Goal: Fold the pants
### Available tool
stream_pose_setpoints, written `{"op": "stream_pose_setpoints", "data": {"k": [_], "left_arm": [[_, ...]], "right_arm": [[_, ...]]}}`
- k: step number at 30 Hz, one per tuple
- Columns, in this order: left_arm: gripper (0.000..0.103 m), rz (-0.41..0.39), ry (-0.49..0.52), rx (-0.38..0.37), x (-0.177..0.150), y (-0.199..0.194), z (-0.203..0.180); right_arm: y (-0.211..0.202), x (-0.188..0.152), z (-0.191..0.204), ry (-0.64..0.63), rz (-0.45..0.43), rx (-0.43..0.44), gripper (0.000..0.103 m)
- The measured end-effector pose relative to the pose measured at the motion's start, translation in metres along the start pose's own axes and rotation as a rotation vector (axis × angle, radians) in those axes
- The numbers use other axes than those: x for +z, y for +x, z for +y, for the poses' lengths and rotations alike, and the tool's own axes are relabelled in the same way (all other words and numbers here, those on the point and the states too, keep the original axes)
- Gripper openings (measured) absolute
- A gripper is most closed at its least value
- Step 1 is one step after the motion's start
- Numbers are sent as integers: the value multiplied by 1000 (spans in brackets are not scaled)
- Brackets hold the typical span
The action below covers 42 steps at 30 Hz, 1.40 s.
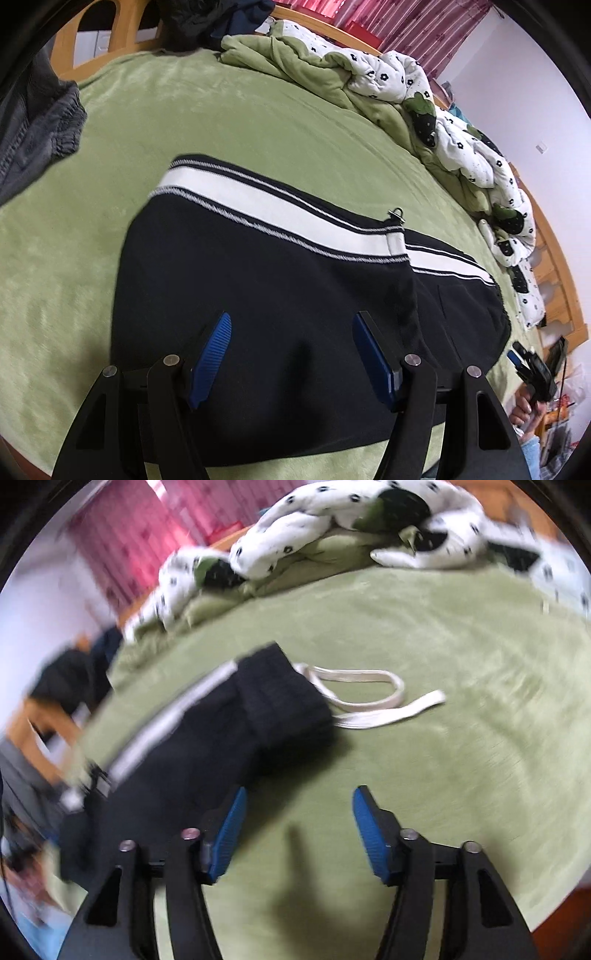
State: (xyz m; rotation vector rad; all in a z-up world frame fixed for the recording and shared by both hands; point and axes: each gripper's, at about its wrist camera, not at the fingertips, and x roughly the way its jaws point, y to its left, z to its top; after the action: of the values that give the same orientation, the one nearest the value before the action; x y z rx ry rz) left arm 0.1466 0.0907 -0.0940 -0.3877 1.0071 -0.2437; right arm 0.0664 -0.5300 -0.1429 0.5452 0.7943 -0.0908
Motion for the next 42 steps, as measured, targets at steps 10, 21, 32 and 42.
{"op": "stream_pose_setpoints", "data": {"k": [10,21,32,42], "left_arm": [[67,-5,-28,-45,-13,-11,16],[67,-25,-24,-6,-19,-10,20],[69,20,39,167,-47,-15,33],[69,-22,-43,90,-70,-44,57]], "right_arm": [[75,28,8,365,-47,-16,49],[65,34,5,131,3,-79,53],[-21,17,66,-134,-120,-231,54],[19,-31,224,-422,23,25,55]]}}
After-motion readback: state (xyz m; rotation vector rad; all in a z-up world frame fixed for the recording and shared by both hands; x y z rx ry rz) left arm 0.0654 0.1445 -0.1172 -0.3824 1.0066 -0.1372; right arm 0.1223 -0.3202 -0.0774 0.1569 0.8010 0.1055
